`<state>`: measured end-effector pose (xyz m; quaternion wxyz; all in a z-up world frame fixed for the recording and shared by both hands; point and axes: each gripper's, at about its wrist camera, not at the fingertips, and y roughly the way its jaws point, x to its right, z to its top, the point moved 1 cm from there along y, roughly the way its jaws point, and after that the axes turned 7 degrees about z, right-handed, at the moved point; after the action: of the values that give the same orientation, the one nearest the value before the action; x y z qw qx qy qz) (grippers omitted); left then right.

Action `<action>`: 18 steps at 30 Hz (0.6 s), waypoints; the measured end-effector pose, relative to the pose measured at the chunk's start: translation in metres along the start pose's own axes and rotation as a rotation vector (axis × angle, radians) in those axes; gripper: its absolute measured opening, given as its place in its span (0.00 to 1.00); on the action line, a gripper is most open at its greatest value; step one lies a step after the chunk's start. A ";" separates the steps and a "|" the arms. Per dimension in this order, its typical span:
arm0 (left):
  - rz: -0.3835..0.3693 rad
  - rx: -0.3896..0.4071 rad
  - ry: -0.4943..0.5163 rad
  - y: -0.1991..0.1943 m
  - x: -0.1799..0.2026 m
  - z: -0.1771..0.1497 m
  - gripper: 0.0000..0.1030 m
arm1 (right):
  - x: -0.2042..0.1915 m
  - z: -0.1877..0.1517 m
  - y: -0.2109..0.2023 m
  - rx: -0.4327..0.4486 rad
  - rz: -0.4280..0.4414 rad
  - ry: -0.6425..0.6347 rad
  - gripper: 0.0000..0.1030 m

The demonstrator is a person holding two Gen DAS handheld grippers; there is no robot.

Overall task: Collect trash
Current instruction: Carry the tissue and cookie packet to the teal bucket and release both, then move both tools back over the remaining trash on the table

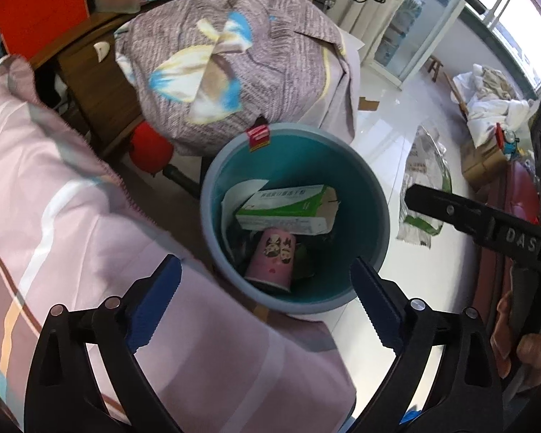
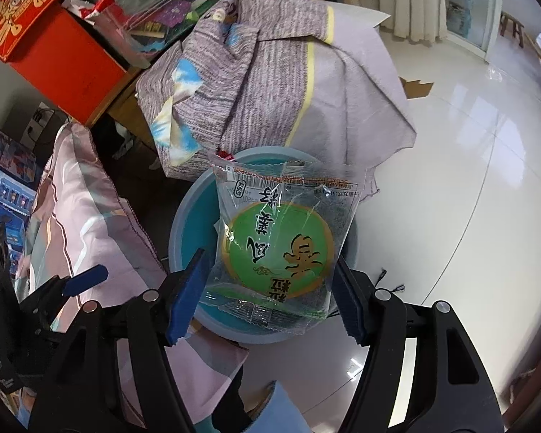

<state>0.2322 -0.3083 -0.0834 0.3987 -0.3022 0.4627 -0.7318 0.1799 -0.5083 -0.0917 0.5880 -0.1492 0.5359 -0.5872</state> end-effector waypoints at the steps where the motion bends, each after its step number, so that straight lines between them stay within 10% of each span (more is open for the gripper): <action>1: -0.001 0.000 -0.006 -0.001 -0.002 -0.001 0.92 | -0.003 0.001 0.003 -0.005 0.002 -0.006 0.62; 18: 0.008 0.023 -0.104 -0.028 -0.046 -0.029 0.93 | -0.048 0.014 0.038 -0.084 0.013 -0.081 0.75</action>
<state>0.2229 -0.2492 -0.0719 0.4285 -0.3336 0.4341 -0.7188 0.2240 -0.4642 -0.0951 0.6064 -0.1940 0.5365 -0.5539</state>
